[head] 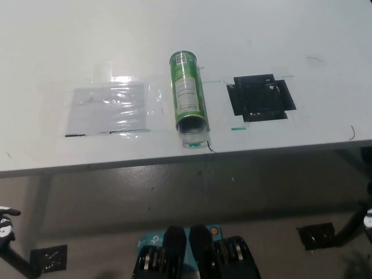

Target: The robot uses its right hand finger to pull out the chips tray kept inside a container in the middle of the desk

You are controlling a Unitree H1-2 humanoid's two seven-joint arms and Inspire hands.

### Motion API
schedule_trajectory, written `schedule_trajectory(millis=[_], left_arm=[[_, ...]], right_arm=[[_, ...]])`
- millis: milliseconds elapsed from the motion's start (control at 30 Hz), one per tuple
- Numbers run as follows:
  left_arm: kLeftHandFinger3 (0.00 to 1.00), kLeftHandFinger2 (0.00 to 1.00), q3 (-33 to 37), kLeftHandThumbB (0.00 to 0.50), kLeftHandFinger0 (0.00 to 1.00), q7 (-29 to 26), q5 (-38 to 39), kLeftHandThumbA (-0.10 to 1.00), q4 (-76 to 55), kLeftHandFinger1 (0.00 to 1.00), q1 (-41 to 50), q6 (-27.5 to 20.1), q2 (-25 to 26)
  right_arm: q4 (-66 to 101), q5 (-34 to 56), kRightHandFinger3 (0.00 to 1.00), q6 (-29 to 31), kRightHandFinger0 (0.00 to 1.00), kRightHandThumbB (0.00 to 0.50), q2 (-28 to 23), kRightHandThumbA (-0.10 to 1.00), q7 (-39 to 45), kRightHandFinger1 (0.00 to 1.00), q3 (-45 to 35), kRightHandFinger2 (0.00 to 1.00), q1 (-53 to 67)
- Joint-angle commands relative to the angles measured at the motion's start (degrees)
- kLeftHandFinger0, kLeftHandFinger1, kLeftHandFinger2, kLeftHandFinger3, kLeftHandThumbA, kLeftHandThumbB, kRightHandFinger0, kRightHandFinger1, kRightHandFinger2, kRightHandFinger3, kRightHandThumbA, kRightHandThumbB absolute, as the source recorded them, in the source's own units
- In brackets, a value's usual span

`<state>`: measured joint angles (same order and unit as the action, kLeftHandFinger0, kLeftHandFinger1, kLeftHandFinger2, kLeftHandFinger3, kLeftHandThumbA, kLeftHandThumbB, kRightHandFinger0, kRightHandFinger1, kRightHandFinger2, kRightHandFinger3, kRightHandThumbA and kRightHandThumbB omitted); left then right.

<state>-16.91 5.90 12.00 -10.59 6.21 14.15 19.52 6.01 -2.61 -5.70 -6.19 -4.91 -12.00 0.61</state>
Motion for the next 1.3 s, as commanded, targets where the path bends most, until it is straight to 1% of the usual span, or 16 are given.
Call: schedule_trajectory(millis=[0, 33, 167, 333, 400, 433, 467, 667, 767, 967, 1000, 1067, 1133, 1200, 1233, 1267], left_arm=[[0.4, 0.18, -0.62, 0.0, 0.14, 0.29, 1.03, 0.05, -2.21, 0.1, -0.48, 0.4, 0.82], [0.4, 0.19, -0.73, 0.0, 0.14, 0.28, 1.15, 0.03, -2.25, 0.11, -0.45, 0.37, 0.75], [0.4, 0.19, -0.58, 0.0, 0.14, 0.43, 0.94, 0.02, -2.09, 0.11, -0.55, 0.3, 0.92], [0.39, 0.19, -0.61, 0.0, 0.14, 0.21, 0.98, 0.03, -2.26, 0.11, -0.52, 1.23, 0.91], [0.39, 0.19, -0.49, 0.0, 0.14, 0.31, 0.65, 0.03, -2.26, 0.11, -0.43, 0.88, 1.04], [0.39, 0.2, -0.46, 0.0, 0.15, 0.48, 0.75, 0.03, -2.03, 0.11, -0.47, 0.67, 1.09], [0.39, 0.2, -0.44, 0.0, 0.15, 0.63, 0.9, 0.03, -2.03, 0.11, -0.47, 0.78, 1.16], [0.38, 0.18, -0.53, 0.0, 0.13, 0.89, 1.59, 0.03, -2.0, 0.09, -0.58, 1.17, 1.13], [0.39, 0.19, -0.36, 0.0, 0.13, 0.92, 1.34, -0.01, -2.21, 0.1, -0.66, 1.02, 1.31], [0.37, 0.17, -0.1, 0.0, 0.13, 0.77, 0.71, 0.01, -2.08, 0.09, -1.02, 1.06, 1.69], [0.37, 0.17, -0.19, 0.0, 0.14, 0.73, 0.95, 0.01, -2.14, 0.09, -1.03, 1.22, 1.62], [0.38, 0.19, -0.23, 0.0, 0.15, 0.63, 1.0, 0.01, -2.28, 0.11, -0.99, 1.5, 1.6], [0.39, 0.19, -0.13, 0.0, 0.15, 0.52, 0.7, 0.01, -2.49, 0.11, -1.07, 1.56, 1.65], [0.39, 0.18, -0.1, 0.0, 0.14, 0.89, 0.89, 0.01, -2.19, 0.1, -1.05, 1.03, 1.79], [0.39, 0.19, -0.13, 0.0, 0.14, 0.79, 0.93, 0.01, -2.27, 0.1, -1.26, 1.22, 1.78], [0.39, 0.18, -0.11, 0.0, 0.13, 0.76, 0.82, 0.02, -2.26, 0.1, -1.25, 1.07, 1.77]], right_arm=[[4.85, -1.53, 0.8, -1.95, 0.0, 0.173, -1.9, -0.1, 0.37, 0.0, 1.39, 0.5, -7.36], [5.26, -1.73, 0.81, -2.3, 0.02, 0.181, -2.5, -0.1, 1.11, 0.03, 2.22, 0.53, -9.46], [4.83, -2.14, 0.81, -2.36, 0.0, 0.201, -3.63, -0.1, 2.26, 0.0, 4.68, 0.61, -15.07], [3.04, -3.16, 0.78, -0.74, 0.0, 0.198, -4.25, -0.1, 4.4, 0.0, 9.58, 0.57, -21.68], [3.02, -2.7, 0.78, -0.82, 0.0, 0.19, -4.11, -0.1, 4.82, 0.03, 10.66, 0.6, -22.64], [2.84, -4.19, 0.79, -1.47, 0.0, 0.184, -3.88, -0.1, 5.61, 0.03, 12.88, 0.54, -24.78], [2.18, -5.2, 0.79, -0.7, 0.0, 0.178, -4.04, -0.1, 5.97, 0.04, 14.28, 0.54, -25.85], [-2.02, -9.07, 0.75, -1.33, 0.0, 0.193, -2.31, -0.1, 7.2, 0.0, 21.82, 0.6, -30.15], [-5.47, -10.6, 0.75, 1.0, 0.0, 0.195, -1.36, -0.1, 7.14, 0.0, 25.24, 0.6, -31.33], [-12.55, -14.76, 0.69, 3.92, 0.0, 0.21, 0.08, -0.1, 5.69, 0.0, 29.41, 0.56, -34.53], [-14.23, -13.8, 0.69, 5.38, 0.07, 0.202, 0.63, -0.1, 5.95, 0.1, 29.59, 0.56, -35.27], [-16.27, -14.43, 0.71, 6.62, 0.0, 0.19, 0.82, -0.1, 6.25, 0.09, 30.38, 0.58, -36.35], [-18.1, -15.26, 0.71, 8.33, 0.0, 0.192, 0.72, -0.1, 5.85, 0.08, 30.86, 0.58, -37.19], [-21.31, -15.93, 0.71, 10.9, 0.01, 0.19, 0.66, -0.1, 5.59, 0.11, 31.42, 0.58, -38.25], [-22.52, -16.61, 0.7, 11.47, 0.0, 0.193, 0.68, -0.1, 5.18, 0.06, 31.64, 0.58, -38.79], [-23.01, -17.0, 0.72, 11.28, 0.02, 0.187, 0.45, -0.1, 5.56, 0.12, 31.96, 0.6, -39.08]])
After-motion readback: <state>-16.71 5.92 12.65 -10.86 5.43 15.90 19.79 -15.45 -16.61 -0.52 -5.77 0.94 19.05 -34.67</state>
